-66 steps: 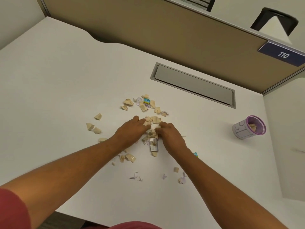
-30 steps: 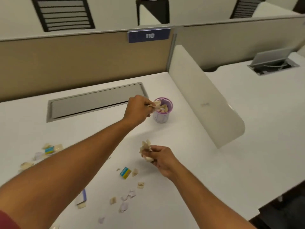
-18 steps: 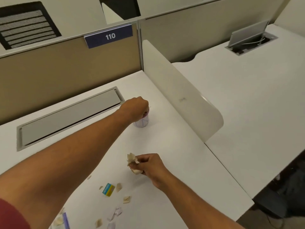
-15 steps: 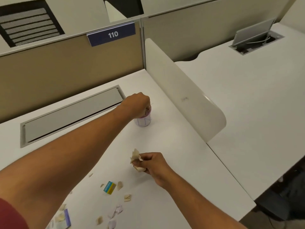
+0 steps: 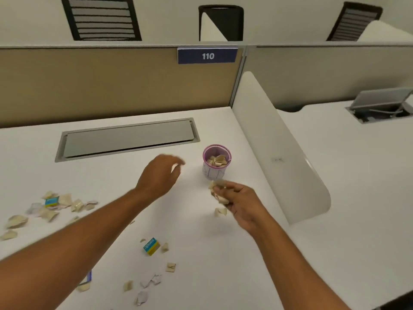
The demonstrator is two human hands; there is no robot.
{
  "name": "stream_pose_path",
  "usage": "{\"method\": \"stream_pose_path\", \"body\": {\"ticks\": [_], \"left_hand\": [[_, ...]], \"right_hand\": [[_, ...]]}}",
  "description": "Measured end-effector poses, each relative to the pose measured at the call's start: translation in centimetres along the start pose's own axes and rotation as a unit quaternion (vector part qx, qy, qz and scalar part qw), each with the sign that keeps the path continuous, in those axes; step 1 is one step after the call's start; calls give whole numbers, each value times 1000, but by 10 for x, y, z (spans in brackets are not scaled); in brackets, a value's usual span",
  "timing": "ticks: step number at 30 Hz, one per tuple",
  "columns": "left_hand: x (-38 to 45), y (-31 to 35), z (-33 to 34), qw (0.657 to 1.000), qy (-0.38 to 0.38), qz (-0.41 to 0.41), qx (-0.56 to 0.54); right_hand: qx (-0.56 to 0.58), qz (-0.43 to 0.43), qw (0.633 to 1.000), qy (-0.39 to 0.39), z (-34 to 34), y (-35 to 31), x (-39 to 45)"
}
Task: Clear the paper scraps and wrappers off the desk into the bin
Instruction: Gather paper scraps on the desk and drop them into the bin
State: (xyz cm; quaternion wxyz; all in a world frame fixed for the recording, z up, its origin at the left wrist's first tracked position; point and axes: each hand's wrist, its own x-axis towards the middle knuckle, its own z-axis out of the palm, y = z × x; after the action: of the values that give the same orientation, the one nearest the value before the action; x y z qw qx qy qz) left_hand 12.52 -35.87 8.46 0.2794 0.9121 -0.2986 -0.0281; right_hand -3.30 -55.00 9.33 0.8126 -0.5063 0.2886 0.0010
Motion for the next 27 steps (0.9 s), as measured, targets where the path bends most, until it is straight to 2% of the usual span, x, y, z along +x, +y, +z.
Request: {"method": "stream_pose_path", "body": {"ticks": [3,5,8,11,13,15,21,27], "left_hand": [[-47,-42,21,994,-65,-91,11],[-67,-56,32,985,-124,-100,65],[-75,-62,41,974,-172,-77,123],[-75,-61,43,969,-193,-73,139],[-75,-63,42,965,-203,-71,148],[-75,-65,41,964,-209,-73,144],[-70,-65,40,961,-224,-81,143],[-65,-61,33,956,-235,-76,160]], "right_hand": [[-106,-64,992,37,6,-38,22],[-243,-118,960,74,12,-61,41],[-469,-166,861,103,25,-81,68],[-642,-169,743,91,37,-82,93],[-728,-148,666,70,43,-78,104],[-774,-131,618,52,45,-72,110],[-806,-105,582,24,44,-64,114],[-782,-115,613,-5,56,-100,109]]}}
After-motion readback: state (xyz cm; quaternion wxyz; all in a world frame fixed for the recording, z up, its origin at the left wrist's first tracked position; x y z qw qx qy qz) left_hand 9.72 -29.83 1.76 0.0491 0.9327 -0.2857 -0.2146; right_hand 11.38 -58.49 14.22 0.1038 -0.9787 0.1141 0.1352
